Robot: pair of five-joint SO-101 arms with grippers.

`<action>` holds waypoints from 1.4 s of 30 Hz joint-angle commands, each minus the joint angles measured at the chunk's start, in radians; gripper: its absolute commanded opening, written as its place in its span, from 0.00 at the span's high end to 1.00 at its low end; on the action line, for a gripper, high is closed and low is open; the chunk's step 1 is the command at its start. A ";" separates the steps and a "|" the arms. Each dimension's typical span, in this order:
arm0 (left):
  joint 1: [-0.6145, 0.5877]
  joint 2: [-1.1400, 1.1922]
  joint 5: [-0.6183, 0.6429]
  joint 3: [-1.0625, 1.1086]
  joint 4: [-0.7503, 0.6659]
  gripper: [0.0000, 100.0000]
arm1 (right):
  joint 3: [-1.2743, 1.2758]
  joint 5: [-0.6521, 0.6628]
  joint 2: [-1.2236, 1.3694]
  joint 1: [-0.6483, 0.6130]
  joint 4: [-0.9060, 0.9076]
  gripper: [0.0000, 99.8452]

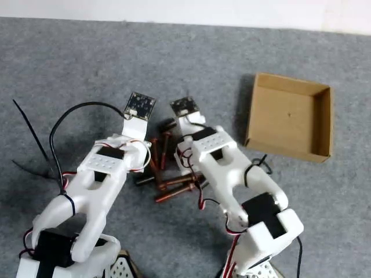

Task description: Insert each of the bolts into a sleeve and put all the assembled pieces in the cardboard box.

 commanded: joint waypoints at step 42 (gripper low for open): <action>0.010 -0.004 0.003 -0.045 -0.015 0.99 | 0.329 0.003 -0.268 0.005 -0.263 0.73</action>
